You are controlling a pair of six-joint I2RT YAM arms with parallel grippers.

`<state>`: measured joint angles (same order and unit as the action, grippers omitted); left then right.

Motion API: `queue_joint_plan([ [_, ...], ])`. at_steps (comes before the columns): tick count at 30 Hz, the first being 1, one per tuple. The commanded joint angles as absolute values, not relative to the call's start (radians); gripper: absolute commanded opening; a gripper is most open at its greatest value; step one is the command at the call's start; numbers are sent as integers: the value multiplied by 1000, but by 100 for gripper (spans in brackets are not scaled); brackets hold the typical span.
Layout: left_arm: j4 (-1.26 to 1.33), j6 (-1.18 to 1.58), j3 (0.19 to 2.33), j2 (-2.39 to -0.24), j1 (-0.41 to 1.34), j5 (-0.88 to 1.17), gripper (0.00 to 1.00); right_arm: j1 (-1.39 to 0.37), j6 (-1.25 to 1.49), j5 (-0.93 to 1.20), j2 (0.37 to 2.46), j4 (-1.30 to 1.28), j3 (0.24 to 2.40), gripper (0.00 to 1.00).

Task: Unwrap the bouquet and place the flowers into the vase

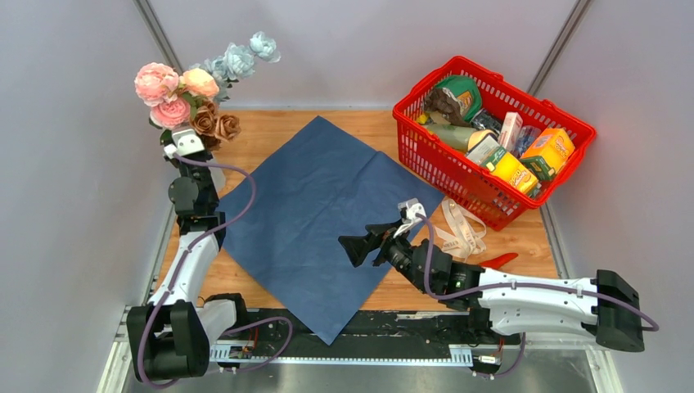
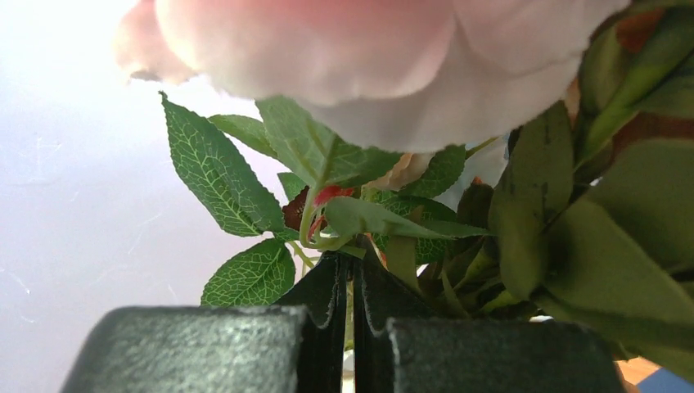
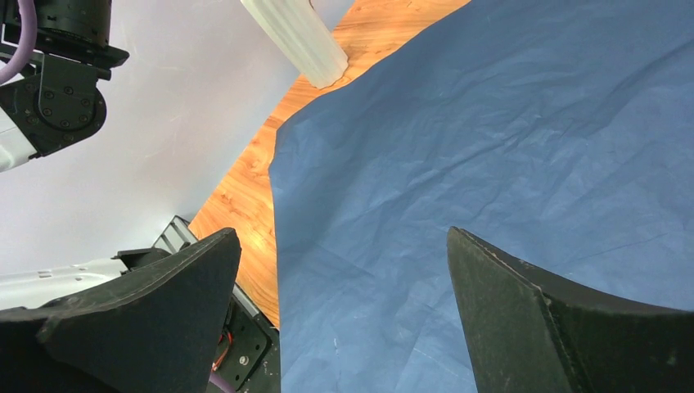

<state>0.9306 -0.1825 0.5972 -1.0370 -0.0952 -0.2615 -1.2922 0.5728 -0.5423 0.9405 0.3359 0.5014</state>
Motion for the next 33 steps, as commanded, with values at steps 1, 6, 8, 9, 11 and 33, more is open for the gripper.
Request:
queue_joint_plan([
  [1, 862, -141, 583, -1023, -104, -278, 6, -1287, 575, -549, 899, 342, 485, 100],
  [6, 759, -111, 581, -950, -104, -215, 41, -1287, 589, -546, 864, 325, 482, 100],
  [8, 712, -107, 583, -914, -104, -192, 62, -1287, 597, -545, 851, 313, 483, 100],
  [9, 686, -107, 577, -887, -104, -184, 63, -1287, 598, -543, 844, 308, 482, 100],
  [11, 655, -104, 569, -841, -104, -184, 63, -1287, 601, -543, 828, 302, 479, 100],
  [33, -414, 566, 693, -345, -103, 29, 66, -1287, 658, -583, 713, -79, 592, 100],
])
